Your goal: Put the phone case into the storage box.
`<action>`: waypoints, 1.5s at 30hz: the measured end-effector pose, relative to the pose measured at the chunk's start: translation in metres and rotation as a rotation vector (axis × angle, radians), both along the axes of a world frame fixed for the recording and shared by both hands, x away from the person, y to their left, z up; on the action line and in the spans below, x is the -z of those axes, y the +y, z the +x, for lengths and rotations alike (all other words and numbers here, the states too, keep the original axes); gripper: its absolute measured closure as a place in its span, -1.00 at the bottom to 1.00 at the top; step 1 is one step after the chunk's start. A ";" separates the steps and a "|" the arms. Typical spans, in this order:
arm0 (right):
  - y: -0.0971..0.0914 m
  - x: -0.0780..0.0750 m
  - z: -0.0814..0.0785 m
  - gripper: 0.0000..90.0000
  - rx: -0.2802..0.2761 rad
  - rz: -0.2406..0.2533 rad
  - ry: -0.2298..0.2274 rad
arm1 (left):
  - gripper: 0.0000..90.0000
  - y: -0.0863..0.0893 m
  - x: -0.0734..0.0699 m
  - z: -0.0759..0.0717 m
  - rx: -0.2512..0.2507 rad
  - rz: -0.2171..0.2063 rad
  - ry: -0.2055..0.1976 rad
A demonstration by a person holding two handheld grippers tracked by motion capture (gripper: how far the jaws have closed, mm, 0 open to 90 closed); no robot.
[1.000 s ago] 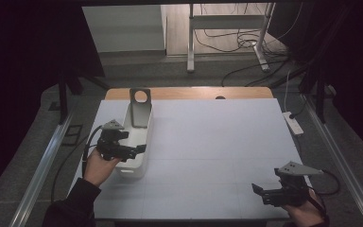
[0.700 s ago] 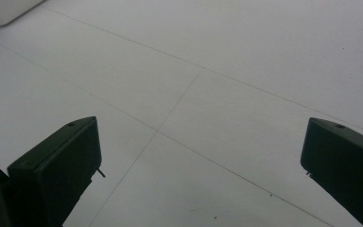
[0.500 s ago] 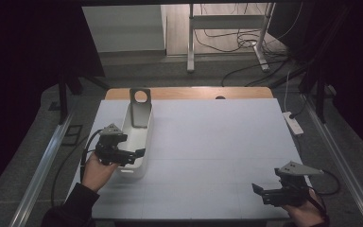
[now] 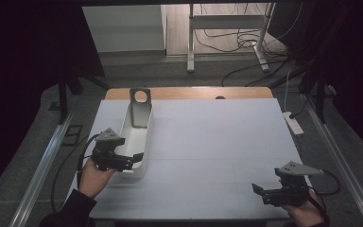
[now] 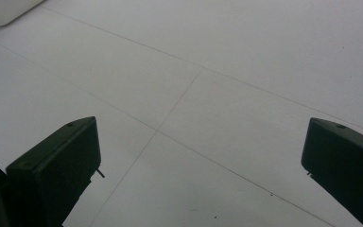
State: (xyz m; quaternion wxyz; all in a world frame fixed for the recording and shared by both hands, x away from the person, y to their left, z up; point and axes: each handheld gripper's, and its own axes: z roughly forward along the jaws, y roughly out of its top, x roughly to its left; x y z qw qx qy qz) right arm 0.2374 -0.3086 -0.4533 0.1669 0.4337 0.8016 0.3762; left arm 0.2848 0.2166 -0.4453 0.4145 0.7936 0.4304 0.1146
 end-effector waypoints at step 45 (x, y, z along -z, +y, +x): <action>0.001 0.000 0.000 -1.00 -0.005 -0.010 0.002 | -0.93 0.031 0.003 -0.060 -0.065 -0.019 -0.029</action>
